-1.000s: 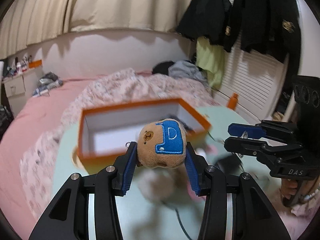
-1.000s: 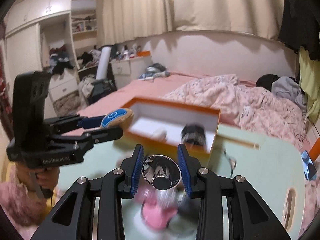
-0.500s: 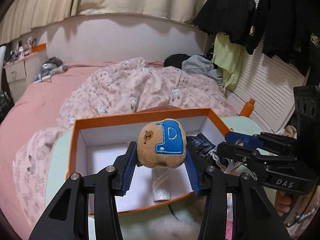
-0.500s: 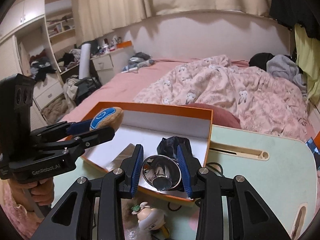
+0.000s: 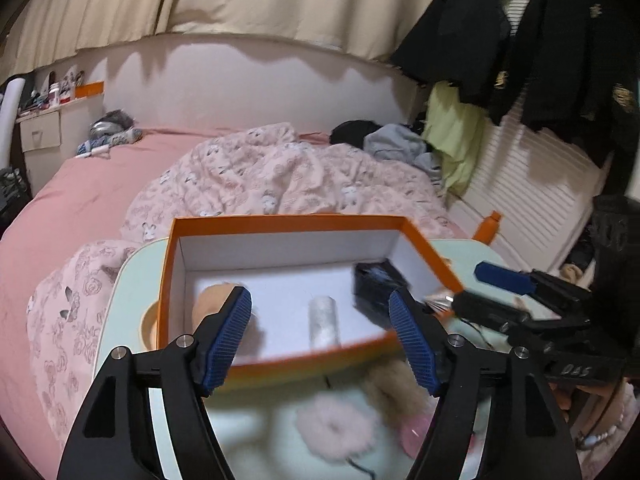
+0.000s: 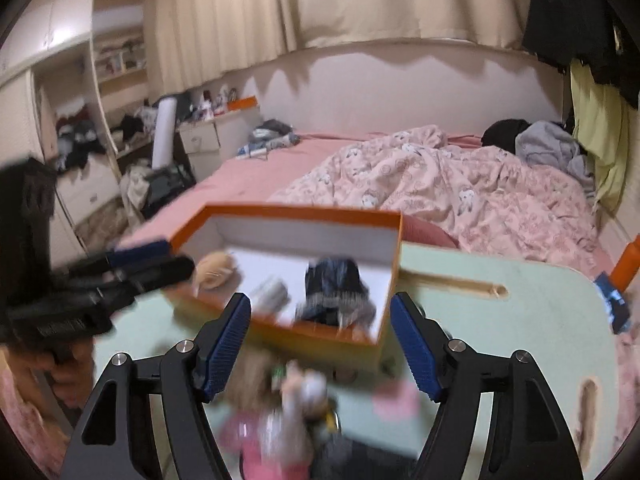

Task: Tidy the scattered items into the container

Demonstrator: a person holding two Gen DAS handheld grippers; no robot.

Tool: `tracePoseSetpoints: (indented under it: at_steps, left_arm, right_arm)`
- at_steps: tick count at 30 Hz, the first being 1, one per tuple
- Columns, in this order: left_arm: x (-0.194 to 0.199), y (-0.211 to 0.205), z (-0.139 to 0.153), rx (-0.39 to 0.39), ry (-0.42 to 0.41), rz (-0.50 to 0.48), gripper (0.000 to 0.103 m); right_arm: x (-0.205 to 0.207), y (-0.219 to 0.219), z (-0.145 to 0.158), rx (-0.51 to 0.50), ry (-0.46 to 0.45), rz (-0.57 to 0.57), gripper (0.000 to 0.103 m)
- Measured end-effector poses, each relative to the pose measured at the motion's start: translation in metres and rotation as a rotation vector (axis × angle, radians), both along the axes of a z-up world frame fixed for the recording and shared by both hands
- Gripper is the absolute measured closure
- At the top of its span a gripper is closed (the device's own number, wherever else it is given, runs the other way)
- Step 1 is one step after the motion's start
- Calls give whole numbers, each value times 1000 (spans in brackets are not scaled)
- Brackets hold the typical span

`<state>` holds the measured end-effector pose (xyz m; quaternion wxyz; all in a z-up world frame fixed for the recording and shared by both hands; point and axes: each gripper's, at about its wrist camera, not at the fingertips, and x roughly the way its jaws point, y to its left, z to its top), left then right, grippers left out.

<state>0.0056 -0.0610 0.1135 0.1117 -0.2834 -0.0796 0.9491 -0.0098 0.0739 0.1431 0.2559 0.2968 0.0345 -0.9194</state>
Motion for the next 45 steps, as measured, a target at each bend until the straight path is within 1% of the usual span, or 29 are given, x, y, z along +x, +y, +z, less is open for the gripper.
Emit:
tracePoseSetpoints:
  at_steps: [1,3,5,7,8,10,11,13,15,17,20,23,24,29,35,38,40,42,45]
  left_arm:
    - [9,3,1,-7,8,-14,28]
    - [28,10,-1,-23,6,-49,22]
    - [43,19,-8,-39,-2,-84,22]
    - [56,31,-22,-86,-19,-110,22]
    - [62,37,-32,-115,-28,-119,22]
    - [74,46,-44,-145,-30,-115,22]
    - [81,48,-47,-150,-20,-109,22]
    - [94,51,-52,-135,12,-98,22]
    - [100,55,-56,-122,10,-115,22]
    - [100,59,-60,-124,-12,-139,22]
    - [100,64,-67,-135,-30,-138,22]
    - [92,68,-80,-161,-96,-132,22]
    - [92,69,-81,-179,-85,-124,22]
    - [94,78,-85,-226,-68,-107,21]
    - [93,76,-86,-212,-70,-113,21]
    - [88,63,-79,-140,-80,-138,21]
    - [81,49,-69,-104,-67,-104,21]
    - [68,37,-62,-116,-61,-43,21]
    - [49,29,-61,-126,-83,-16,21]
  right_arm:
    - [13,1,-2,27,17,6,31]
    - [39,6,-7,66,40,28,24]
    - [57,9,-17,83,27,50,21]
    - [73,12,-31,113,-16,78,20]
    - [80,13,-37,129,-27,83,20]
    - [93,15,-50,167,-32,84,20]
    - [99,15,-56,189,-35,87,21]
    - [103,16,-67,216,-48,90,21]
    - [104,17,-74,227,-62,82,21]
    - [100,18,-78,217,-83,79,20]
    - [94,20,-83,211,-115,53,20]
    - [93,25,-85,210,-120,10,7]
    - [92,26,-86,211,-124,-4,2]
    - [91,28,-85,211,-130,-18,1]
    - [91,28,-85,209,-130,-17,1]
    - [92,28,-85,207,-130,-17,1]
    - [93,28,-84,207,-129,-17,1]
    - [93,28,-85,207,-129,-18,1]
    - [93,28,-85,207,-130,-17,1]
